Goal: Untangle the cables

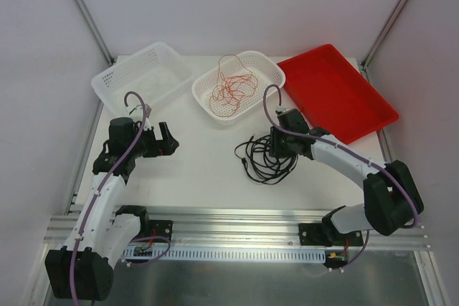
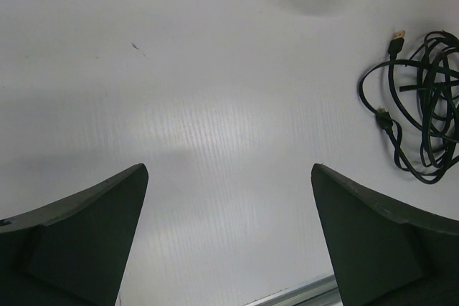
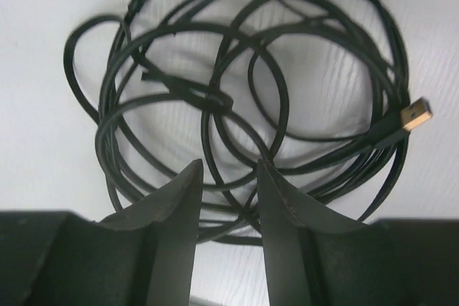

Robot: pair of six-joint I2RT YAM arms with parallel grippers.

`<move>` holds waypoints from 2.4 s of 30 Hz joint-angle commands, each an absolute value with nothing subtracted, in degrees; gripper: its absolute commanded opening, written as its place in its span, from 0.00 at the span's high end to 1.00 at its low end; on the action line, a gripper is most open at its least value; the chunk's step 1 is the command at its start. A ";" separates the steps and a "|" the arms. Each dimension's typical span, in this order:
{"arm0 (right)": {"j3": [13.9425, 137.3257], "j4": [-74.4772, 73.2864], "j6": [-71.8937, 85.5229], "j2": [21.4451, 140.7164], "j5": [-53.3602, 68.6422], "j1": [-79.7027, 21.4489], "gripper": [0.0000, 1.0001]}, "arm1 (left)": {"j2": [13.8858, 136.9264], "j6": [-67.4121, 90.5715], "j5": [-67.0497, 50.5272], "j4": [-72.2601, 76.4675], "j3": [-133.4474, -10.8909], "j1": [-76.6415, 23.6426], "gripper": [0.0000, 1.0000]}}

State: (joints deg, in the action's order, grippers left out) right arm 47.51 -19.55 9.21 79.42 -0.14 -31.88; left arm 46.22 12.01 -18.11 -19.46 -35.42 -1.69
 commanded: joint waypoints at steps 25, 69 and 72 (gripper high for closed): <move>58.27 -14.85 4.92 92.11 1.58 -33.05 0.99 | 47.55 11.60 -22.32 -16.79 -36.30 -2.02 0.01; 62.23 -39.91 4.75 87.37 -2.20 -46.93 0.93 | 48.78 10.37 -29.27 -15.82 -35.51 -5.53 0.01; 63.01 -38.59 5.36 82.89 -0.44 -46.93 0.99 | 48.87 10.20 -29.70 -15.82 -35.51 -6.76 0.01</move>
